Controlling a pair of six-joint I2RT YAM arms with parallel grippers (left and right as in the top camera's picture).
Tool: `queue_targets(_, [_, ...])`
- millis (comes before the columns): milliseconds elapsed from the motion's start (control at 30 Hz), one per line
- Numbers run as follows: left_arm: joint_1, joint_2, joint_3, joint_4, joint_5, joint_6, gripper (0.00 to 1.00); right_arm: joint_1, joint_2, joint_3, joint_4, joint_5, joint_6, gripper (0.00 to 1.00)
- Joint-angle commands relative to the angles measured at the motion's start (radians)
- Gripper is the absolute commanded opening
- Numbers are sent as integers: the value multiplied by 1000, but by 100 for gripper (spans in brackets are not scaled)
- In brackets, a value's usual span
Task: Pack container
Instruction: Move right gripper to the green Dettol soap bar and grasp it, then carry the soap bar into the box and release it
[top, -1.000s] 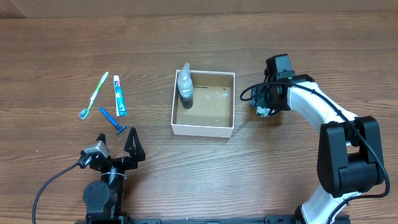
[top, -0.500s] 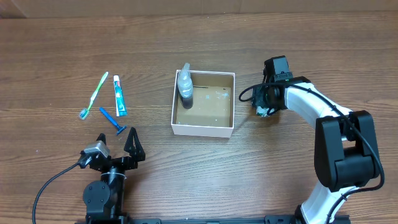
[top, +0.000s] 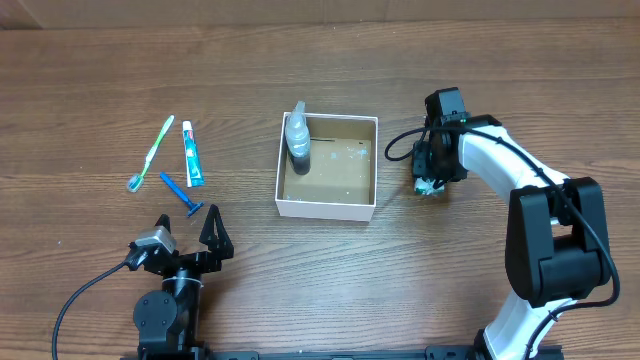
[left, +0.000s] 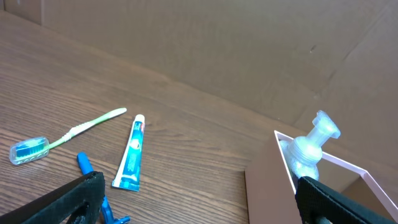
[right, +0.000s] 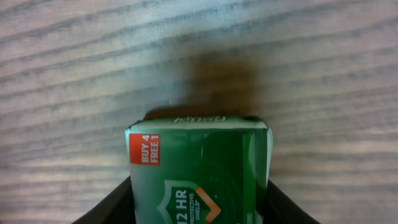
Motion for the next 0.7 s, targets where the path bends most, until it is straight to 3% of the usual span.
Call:
queue_targets(0, [8, -8, -3, 0, -6, 24, 100, -3, -63, 133, -70, -5, 6, 38])
queue_targets(333, [8, -7, -3, 0, -6, 24, 100, 16, -164, 434, -330, -150, 0, 38])
queue_targets(500, [8, -8, -3, 0, -6, 24, 100, 52, -220, 449, -304, -301, -3, 38])
queue_targets(667, [8, -7, -3, 0, -6, 24, 100, 140, -214, 431, -251, -311, 10, 38])
